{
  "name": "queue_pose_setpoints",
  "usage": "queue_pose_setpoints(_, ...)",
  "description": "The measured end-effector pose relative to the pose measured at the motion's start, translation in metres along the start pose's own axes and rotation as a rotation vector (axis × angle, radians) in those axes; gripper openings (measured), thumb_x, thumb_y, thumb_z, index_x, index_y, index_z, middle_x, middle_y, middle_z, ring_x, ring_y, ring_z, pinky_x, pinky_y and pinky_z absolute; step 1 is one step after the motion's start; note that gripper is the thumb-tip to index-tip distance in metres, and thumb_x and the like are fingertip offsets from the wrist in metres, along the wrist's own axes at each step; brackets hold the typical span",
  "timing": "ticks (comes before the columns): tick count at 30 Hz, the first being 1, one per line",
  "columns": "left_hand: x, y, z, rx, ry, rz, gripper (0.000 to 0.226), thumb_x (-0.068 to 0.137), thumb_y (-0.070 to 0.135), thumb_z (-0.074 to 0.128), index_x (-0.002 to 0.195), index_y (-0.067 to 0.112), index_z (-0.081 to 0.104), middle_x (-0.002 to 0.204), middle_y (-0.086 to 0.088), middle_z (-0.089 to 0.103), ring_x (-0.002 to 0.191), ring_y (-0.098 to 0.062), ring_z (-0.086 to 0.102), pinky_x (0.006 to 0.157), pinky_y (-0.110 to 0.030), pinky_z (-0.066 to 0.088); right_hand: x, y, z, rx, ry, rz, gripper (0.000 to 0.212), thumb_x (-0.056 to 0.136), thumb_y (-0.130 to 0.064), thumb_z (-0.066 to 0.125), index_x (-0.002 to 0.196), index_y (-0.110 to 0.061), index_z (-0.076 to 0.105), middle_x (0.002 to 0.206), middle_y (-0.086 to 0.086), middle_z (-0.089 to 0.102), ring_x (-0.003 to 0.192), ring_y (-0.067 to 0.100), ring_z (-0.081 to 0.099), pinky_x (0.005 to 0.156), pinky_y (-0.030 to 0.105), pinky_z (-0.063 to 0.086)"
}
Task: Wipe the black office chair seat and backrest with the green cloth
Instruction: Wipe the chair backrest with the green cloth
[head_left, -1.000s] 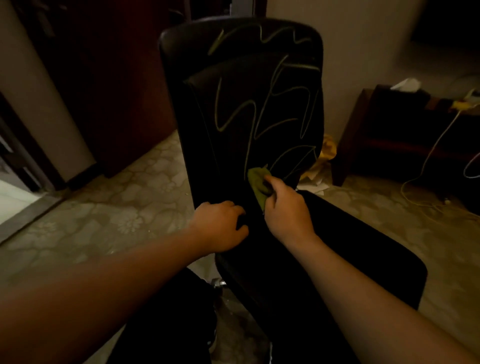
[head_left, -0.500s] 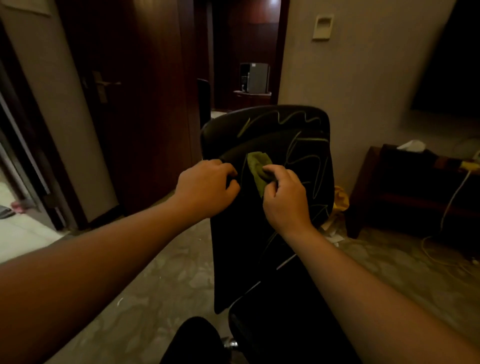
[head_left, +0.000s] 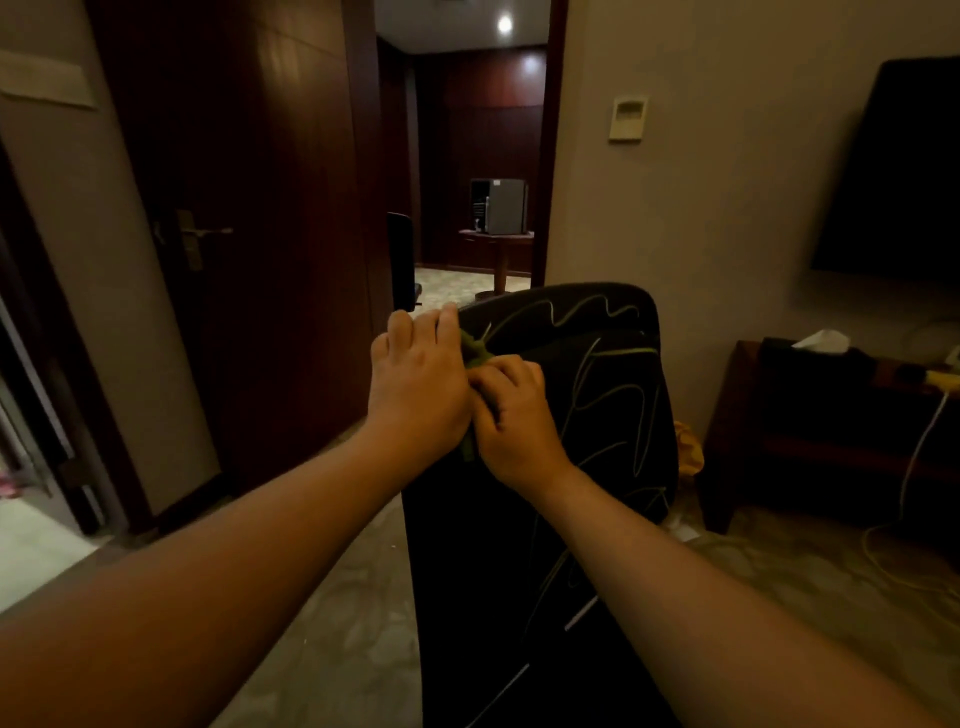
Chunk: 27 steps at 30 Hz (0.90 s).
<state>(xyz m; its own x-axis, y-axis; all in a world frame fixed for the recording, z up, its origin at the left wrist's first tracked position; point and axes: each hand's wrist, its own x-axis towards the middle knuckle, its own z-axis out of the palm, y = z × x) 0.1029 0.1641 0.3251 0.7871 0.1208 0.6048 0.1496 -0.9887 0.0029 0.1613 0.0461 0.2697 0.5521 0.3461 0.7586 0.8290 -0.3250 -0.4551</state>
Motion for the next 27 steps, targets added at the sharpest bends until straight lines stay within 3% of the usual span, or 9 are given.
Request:
queue_pose_setpoints(5,0.002,-0.002,0.010,0.053,0.039,0.004,0.062,0.093,0.043,0.040,0.148,0.016,0.033,0.144,-0.007,0.038,0.121,-0.028,0.035,0.095,-0.041,0.038,0.039,0.022,0.004,-0.145,0.036,0.022,0.010,0.094,-0.035,0.052,0.096,-0.029,0.060,0.100,-0.007,0.044,0.094,0.014,0.037,0.082,0.026,0.040)
queue_pose_setpoints(10,0.019,0.004,0.008,-0.051,0.031,-0.001,0.048,0.095,0.034,0.044,0.140,0.016,0.043,0.134,-0.007,0.044,0.118,-0.026,0.036,0.095,-0.039,0.039,0.081,0.048,-0.014,-0.106,0.281,0.549,0.005,0.098,-0.027,0.047,0.096,-0.029,0.051,0.108,-0.006,0.041,0.110,0.014,0.039,0.099,0.041,0.043)
queue_pose_setpoints(12,0.033,0.006,0.007,-0.091,0.055,-0.019,0.034,0.095,0.030,0.045,0.125,0.015,0.052,0.117,-0.006,0.049,0.107,-0.023,0.039,0.089,-0.035,0.041,0.077,0.036,-0.006,-0.087,0.268,0.451,0.005,0.097,-0.026,0.048,0.093,-0.029,0.050,0.105,-0.008,0.044,0.104,0.010,0.039,0.097,0.041,0.045)
queue_pose_setpoints(15,0.052,0.006,0.011,-0.060,0.059,-0.041,0.016,0.096,0.032,0.041,0.101,0.020,0.050,0.100,-0.002,0.047,0.093,-0.019,0.035,0.078,-0.031,0.031,0.046,0.012,0.014,-0.049,0.112,0.019,0.006,0.090,-0.031,0.055,0.088,-0.027,0.052,0.093,-0.010,0.049,0.090,0.011,0.042,0.081,0.030,0.043)
queue_pose_setpoints(17,0.056,0.004,0.020,-0.025,0.050,-0.025,0.023,0.093,0.037,0.030,0.095,0.020,0.046,0.095,0.000,0.042,0.090,-0.020,0.034,0.076,-0.032,0.025,0.044,0.020,0.016,-0.057,0.075,-0.073,0.007,0.089,-0.032,0.056,0.088,-0.026,0.052,0.092,-0.009,0.047,0.087,0.013,0.041,0.077,0.031,0.042)
queue_pose_setpoints(20,0.057,0.001,0.031,0.049,0.033,0.015,0.051,0.083,0.043,0.010,0.102,0.021,0.053,0.096,0.000,0.043,0.090,-0.021,0.038,0.076,-0.033,0.024,0.070,0.043,0.008,-0.101,0.141,0.060,0.006,0.094,-0.033,0.051,0.090,-0.028,0.052,0.095,-0.009,0.046,0.089,0.012,0.041,0.080,0.036,0.047)
queue_pose_setpoints(25,0.065,0.012,0.021,-0.097,0.002,-0.024,0.032,0.095,0.040,0.045,0.118,0.019,0.049,0.112,-0.002,0.046,0.099,-0.022,0.038,0.080,-0.033,0.040,0.111,0.092,-0.030,-0.189,0.332,0.494,0.022,0.098,-0.027,0.045,0.119,-0.028,0.053,0.115,0.000,0.044,0.113,0.022,0.042,0.096,0.035,0.039)
queue_pose_setpoints(27,0.072,0.017,0.015,-0.110,-0.011,-0.033,0.032,0.095,0.040,0.048,0.119,0.019,0.048,0.114,-0.004,0.047,0.100,-0.023,0.041,0.086,-0.038,0.047,0.113,0.100,-0.039,-0.176,0.317,0.556,0.025,0.096,-0.020,0.045,0.117,-0.031,0.053,0.116,0.002,0.041,0.114,0.025,0.040,0.098,0.038,0.039)
